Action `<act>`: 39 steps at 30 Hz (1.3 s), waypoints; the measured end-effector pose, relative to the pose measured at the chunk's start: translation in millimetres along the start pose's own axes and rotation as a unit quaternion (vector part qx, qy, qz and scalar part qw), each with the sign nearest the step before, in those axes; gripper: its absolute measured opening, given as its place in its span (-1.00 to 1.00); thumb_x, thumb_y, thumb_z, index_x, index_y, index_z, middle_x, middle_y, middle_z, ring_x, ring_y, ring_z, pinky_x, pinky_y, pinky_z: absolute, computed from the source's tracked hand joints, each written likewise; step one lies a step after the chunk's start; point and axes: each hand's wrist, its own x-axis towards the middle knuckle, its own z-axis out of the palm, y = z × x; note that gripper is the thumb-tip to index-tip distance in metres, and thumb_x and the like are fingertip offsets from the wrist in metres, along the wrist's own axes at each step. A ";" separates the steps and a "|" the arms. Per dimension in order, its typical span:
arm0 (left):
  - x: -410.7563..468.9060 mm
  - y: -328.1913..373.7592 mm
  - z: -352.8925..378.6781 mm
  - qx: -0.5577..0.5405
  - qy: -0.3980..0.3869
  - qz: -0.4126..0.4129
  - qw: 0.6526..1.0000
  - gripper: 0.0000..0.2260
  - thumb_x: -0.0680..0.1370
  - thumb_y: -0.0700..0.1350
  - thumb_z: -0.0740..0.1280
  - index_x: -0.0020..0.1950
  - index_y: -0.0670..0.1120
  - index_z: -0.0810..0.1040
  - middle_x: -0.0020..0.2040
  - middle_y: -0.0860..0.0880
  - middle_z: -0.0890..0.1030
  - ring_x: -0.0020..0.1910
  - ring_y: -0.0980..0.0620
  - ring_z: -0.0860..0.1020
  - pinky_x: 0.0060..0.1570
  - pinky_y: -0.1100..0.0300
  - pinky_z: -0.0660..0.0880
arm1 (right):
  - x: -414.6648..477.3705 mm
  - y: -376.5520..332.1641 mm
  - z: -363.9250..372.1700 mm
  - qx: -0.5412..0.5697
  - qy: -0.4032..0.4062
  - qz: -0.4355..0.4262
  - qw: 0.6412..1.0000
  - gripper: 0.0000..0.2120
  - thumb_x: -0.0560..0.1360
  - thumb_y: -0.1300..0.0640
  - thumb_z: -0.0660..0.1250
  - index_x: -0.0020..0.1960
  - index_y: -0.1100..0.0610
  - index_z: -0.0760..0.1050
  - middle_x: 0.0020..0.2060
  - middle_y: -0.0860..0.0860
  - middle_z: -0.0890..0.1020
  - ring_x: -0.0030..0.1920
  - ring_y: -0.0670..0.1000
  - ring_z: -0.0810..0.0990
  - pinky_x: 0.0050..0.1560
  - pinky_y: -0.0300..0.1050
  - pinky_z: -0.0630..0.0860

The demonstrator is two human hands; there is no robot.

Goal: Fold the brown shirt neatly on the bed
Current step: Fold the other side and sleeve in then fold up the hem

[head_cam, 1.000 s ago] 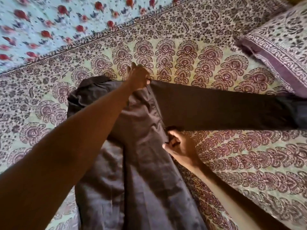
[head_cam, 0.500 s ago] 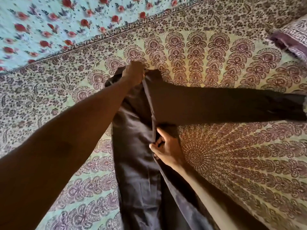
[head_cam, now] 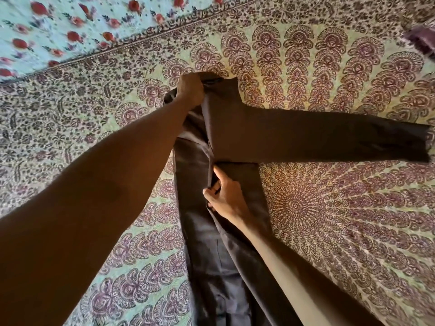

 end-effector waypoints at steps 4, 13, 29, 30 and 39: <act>-77.6 35.3 -42.0 -0.010 -0.019 -0.015 1.000 -0.66 0.52 -0.11 0.31 0.29 -0.15 0.49 0.18 -0.21 0.55 0.15 -0.19 0.53 0.13 0.03 0.52 | -8.1 6.1 1.6 -0.065 -0.003 -0.011 0.998 -0.36 0.43 0.03 0.41 0.46 0.05 0.31 -0.34 0.01 0.67 -0.23 -0.01 0.66 -0.07 -0.06 0.57; -84.6 44.0 -51.6 -0.262 0.013 -0.098 0.960 -0.82 0.45 -0.32 0.36 -0.26 -0.07 0.52 -0.12 -0.13 0.66 -0.17 -0.06 0.68 -0.19 0.04 0.66 | -22.3 -10.7 4.4 -0.072 0.080 -0.060 0.992 -0.42 0.34 0.18 0.35 0.37 0.08 0.43 -0.52 -0.15 0.47 -0.44 -0.11 0.49 -0.27 -0.27 0.43; -130.9 34.6 -55.6 -0.144 0.067 -0.086 0.984 -0.73 0.52 -0.26 0.18 0.18 -0.23 0.51 0.09 -0.19 0.56 0.05 -0.17 0.53 0.01 0.06 0.47 | -6.8 8.5 5.4 -0.124 -0.040 -0.003 0.992 -0.38 0.44 0.03 0.32 0.48 0.01 0.28 -0.21 0.01 0.69 -0.06 0.08 0.66 0.05 -0.02 0.56; -145.9 32.6 -53.4 -0.143 0.076 -0.067 0.985 -0.74 0.51 -0.27 0.18 0.16 -0.22 0.51 0.10 -0.19 0.57 0.06 -0.17 0.53 0.00 0.06 0.45 | -15.6 10.8 3.1 -0.132 -0.024 -0.012 0.991 -0.42 0.46 0.00 0.33 0.45 0.02 0.31 -0.24 -0.02 0.68 -0.08 0.07 0.66 0.02 -0.02 0.57; -338.6 -19.4 5.7 -0.128 -0.051 -0.089 0.986 -0.67 0.49 -0.02 0.37 0.14 -0.16 0.42 0.02 -0.19 0.61 0.09 -0.18 0.55 -0.02 0.11 0.39 | -150.6 64.7 -34.6 -0.250 -0.029 0.020 0.968 -0.55 0.47 -0.19 0.32 0.20 0.09 0.49 0.01 0.09 0.67 0.04 0.14 0.64 -0.04 -0.05 0.52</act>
